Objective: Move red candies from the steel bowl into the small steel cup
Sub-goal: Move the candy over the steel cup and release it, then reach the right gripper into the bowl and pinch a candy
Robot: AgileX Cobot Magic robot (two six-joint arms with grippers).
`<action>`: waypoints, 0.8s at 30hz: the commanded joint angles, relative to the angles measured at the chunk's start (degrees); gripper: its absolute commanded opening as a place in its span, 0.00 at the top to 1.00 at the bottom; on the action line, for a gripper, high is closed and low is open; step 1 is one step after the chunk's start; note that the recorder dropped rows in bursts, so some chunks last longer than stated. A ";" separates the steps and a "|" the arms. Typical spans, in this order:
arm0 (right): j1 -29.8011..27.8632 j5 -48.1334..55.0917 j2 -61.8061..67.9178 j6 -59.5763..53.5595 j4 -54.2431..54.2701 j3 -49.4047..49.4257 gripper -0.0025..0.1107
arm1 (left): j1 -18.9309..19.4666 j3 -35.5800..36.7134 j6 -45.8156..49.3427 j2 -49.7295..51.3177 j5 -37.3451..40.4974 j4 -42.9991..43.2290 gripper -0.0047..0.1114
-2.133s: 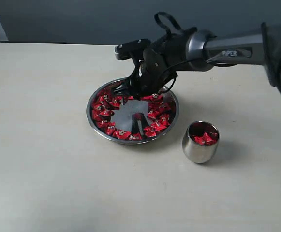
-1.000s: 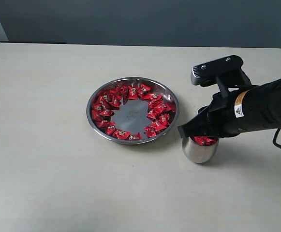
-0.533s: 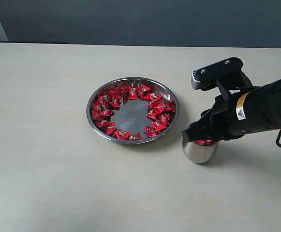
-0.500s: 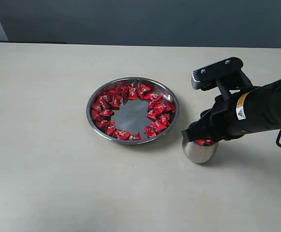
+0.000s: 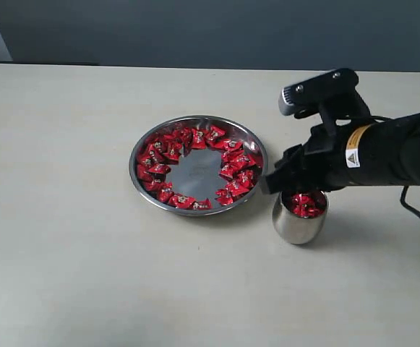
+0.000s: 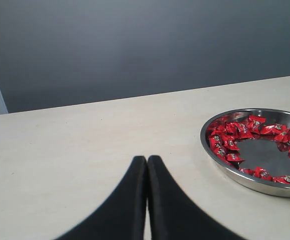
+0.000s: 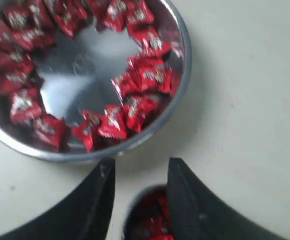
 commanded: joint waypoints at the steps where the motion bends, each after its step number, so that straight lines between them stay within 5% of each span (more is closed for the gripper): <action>1: -0.02 -10.37 -0.31 0.03 1.53 -0.04 0.67 | 0.03 0.26 -0.05 -0.28 -0.29 -0.07 0.94; 8: 0.29 -9.38 4.74 0.03 1.53 -5.70 0.67 | 0.03 0.26 -0.05 -0.28 -0.29 -0.07 0.94; 24: 5.45 0.17 34.28 -0.61 3.27 -38.47 0.57 | 0.03 0.26 -0.05 -0.28 -0.29 -0.07 0.94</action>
